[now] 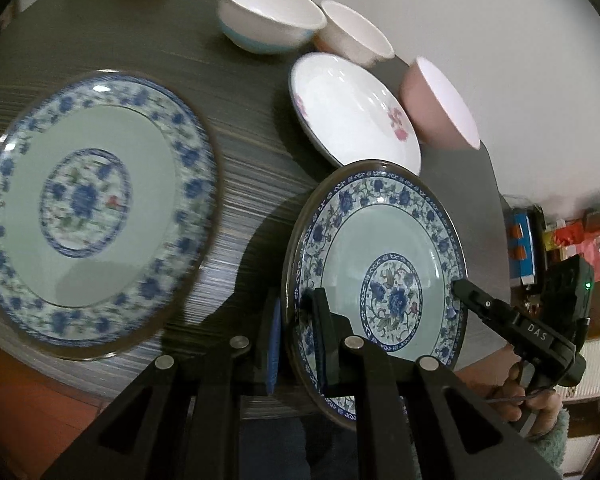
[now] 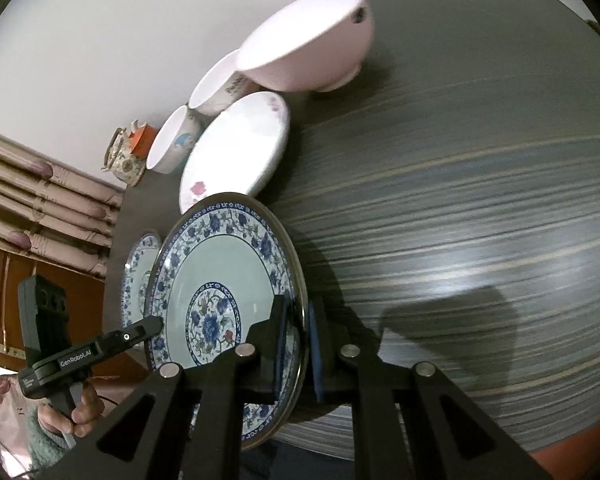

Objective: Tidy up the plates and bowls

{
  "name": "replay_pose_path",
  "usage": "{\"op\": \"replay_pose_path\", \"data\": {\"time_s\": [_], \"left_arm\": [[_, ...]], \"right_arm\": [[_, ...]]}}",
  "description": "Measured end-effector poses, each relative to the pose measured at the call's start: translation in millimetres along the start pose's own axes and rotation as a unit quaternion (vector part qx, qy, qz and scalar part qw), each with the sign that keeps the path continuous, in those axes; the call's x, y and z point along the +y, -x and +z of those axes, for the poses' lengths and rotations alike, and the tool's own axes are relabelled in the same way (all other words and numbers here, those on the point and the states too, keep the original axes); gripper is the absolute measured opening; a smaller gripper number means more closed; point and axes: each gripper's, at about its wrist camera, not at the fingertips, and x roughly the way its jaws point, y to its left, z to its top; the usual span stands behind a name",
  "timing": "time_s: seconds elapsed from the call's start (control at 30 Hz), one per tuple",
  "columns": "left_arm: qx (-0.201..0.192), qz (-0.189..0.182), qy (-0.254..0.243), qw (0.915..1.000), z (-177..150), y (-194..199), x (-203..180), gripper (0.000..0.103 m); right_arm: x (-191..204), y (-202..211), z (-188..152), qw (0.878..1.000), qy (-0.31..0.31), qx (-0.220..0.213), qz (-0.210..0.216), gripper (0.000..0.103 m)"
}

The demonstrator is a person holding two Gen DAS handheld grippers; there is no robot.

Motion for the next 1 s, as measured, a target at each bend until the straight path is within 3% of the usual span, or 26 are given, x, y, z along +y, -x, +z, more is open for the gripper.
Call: {"op": "replay_pose_path", "data": {"time_s": [0.33,0.6,1.0], "left_arm": [[-0.059,0.018,0.053,0.9967,16.3,50.9,65.0,0.011],[-0.101,0.045,0.100,0.9888,24.7,81.2,118.6,0.011],[-0.121,0.065,0.139,0.9807,30.5,87.1,169.5,0.011]], "right_arm": [[78.9,-43.6,17.7,0.999,0.045,0.024,0.016,0.011],[141.3,-84.7,25.7,0.995,0.085,0.046,0.020,0.011],[177.5,-129.0,22.5,0.993,0.093,0.068,0.015,0.011]]}}
